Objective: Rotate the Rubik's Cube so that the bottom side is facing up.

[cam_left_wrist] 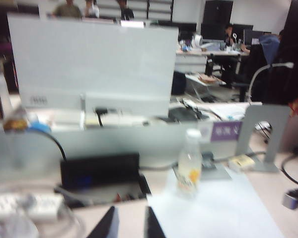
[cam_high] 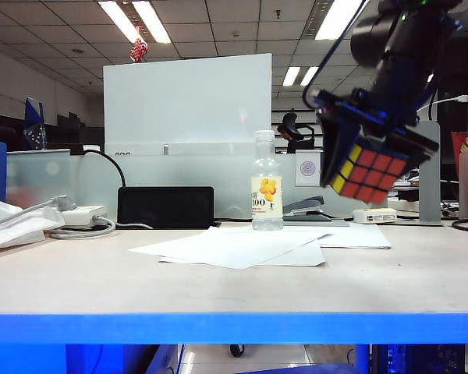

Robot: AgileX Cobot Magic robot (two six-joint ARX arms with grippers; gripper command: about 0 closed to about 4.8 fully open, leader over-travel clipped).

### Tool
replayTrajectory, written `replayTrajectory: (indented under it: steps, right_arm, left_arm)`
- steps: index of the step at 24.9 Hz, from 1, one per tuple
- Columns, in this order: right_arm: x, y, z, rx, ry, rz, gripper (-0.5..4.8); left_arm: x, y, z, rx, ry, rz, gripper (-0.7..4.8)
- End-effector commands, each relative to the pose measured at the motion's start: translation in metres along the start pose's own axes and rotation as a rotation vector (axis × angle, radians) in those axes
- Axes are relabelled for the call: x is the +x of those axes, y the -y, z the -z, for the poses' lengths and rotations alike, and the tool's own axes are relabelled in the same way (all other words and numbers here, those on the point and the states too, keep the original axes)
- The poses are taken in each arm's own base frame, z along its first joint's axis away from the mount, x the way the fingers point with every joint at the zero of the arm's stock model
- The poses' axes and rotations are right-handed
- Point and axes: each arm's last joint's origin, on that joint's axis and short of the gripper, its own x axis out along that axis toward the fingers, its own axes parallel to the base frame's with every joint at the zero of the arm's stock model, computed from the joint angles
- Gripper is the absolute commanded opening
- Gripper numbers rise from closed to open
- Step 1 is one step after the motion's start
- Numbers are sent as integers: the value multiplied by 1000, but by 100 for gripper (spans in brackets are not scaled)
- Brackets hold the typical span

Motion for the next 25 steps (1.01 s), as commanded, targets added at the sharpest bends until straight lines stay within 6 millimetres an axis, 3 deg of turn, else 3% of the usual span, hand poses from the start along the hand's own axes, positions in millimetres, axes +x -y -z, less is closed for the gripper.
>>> replayTrajectory:
  steps: [1,5,11,15,25]
  right_arm:
    - [3,2,1,6,-39,27,234]
    - [6,4,1,-4,-44,59,234]
    - [14,6,-8,10,-90,71,234]
    - [21,-4,-22,-5,-136,85,234]
    - [40,-25,-53,27,-123,68,234]
  left_arm:
    - [-15,-2,5,-53,41,-1,80]
    - [-29,-4,12,-23,37,-28,80]
    - [-35,-4,34,-74,-59,23,80]
    - [-44,-5,47,-154,-61,36,79]
    - [-71,-10,69,-148,-60,-27,79]
